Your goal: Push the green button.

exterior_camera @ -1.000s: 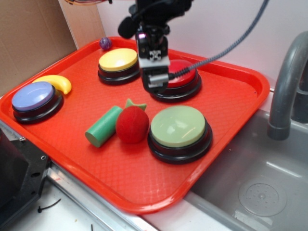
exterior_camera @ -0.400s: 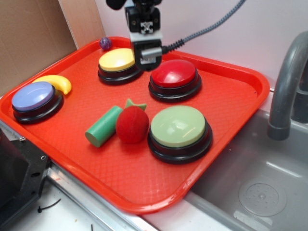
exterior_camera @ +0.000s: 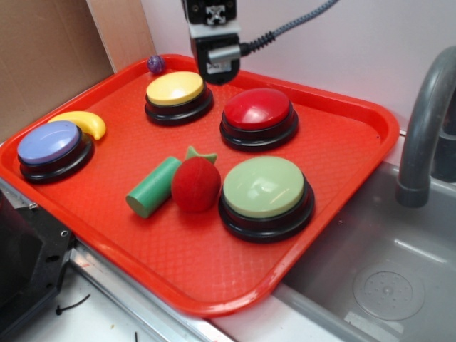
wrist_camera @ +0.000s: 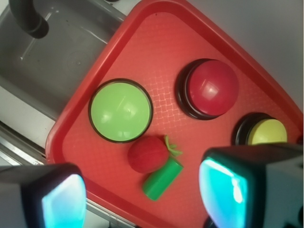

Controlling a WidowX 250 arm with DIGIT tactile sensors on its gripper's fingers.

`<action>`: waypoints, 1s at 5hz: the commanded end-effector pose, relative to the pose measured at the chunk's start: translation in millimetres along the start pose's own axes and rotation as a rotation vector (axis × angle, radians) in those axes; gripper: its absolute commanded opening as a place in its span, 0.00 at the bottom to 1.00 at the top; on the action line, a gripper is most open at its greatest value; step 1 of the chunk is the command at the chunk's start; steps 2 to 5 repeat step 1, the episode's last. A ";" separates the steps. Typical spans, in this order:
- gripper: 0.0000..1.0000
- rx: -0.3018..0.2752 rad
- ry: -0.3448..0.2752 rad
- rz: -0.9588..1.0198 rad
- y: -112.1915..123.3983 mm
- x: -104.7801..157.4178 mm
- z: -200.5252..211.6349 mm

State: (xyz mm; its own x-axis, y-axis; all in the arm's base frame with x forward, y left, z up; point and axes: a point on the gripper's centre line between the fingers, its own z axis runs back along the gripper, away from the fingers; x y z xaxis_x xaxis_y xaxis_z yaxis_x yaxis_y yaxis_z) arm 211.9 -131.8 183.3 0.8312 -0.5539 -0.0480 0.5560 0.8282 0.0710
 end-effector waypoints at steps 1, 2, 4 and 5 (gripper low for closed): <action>1.00 0.000 -0.130 0.033 -15.5 -12.6 37.0; 1.00 0.000 -0.130 0.033 -15.5 -12.6 37.0; 1.00 0.000 -0.130 0.033 -15.5 -12.6 37.0; 1.00 0.000 -0.130 0.033 -15.5 -12.6 37.0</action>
